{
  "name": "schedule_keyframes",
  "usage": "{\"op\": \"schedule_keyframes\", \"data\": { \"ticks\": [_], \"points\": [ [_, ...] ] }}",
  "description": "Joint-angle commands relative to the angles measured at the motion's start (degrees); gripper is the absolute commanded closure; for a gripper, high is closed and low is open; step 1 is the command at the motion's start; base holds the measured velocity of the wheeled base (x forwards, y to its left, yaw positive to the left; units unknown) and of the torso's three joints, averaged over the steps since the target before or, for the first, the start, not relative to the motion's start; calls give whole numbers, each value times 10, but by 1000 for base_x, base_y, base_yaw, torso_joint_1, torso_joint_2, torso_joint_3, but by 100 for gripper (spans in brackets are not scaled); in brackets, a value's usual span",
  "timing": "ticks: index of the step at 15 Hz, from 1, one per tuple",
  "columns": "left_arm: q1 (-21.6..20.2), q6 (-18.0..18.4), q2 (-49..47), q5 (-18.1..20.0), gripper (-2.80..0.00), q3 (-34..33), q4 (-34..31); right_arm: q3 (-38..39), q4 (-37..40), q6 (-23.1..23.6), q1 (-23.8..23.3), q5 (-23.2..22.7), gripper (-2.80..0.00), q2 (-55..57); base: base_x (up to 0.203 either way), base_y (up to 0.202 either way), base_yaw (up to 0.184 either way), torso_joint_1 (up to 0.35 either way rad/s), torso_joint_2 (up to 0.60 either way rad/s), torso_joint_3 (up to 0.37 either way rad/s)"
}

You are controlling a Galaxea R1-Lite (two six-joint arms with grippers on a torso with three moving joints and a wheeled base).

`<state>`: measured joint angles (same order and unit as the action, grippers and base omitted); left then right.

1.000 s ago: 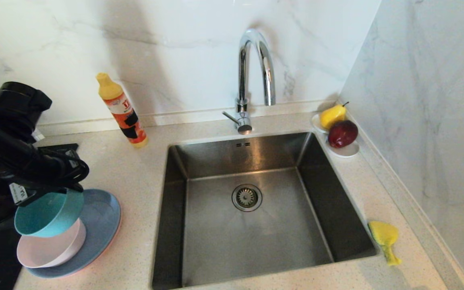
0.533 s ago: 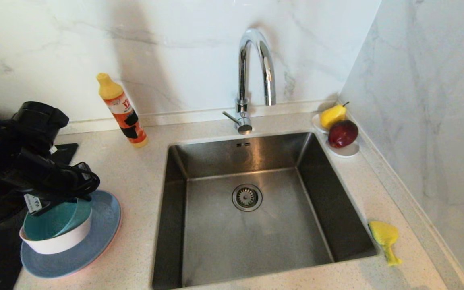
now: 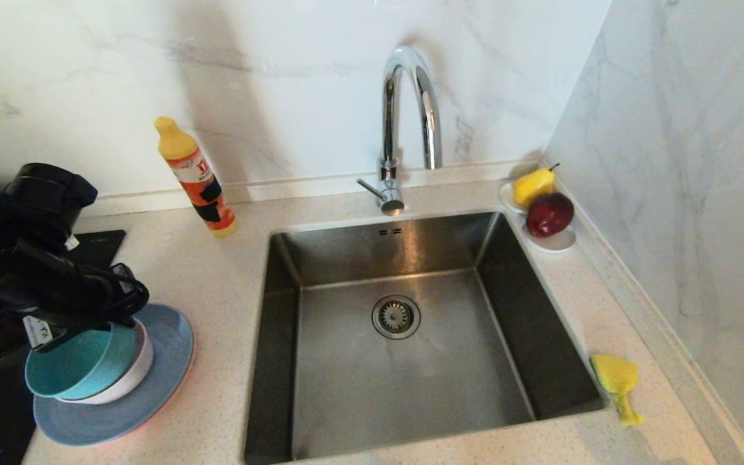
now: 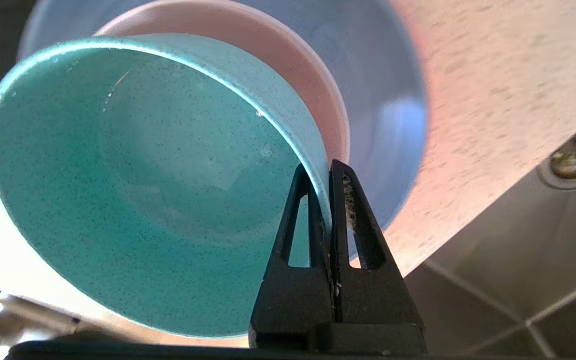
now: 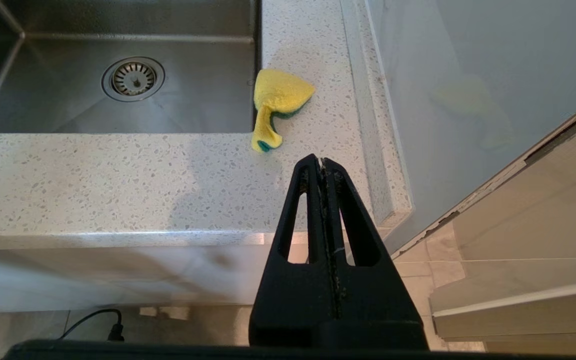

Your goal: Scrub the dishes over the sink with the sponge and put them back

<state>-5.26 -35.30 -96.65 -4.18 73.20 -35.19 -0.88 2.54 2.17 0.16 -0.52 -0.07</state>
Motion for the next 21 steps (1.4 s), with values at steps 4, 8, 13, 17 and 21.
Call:
{"op": "schedule_keyframes", "data": {
  "ticks": [4,8,13,17,21],
  "points": [
    [-10,3,20,-1,0,-18,-31,0,0,0,0,0,0,-1,0,0,0,0,0,0],
    [-15,6,-4,-9,0,-29,-25,0,0,0,0,0,0,-1,0,0,0,0,0,0],
    [-15,11,9,-11,-280,-27,-1,0,0,1,0,0,0,-1,0,0,0,0,0,0],
    [-23,12,41,-7,-280,11,7,0,0,0,0,0,0,-1,0,0,0,0,0,0],
    [-39,85,69,23,0,120,31,0,0,0,0,0,0,-1,0,0,0,0,0,0]
  ]
}}
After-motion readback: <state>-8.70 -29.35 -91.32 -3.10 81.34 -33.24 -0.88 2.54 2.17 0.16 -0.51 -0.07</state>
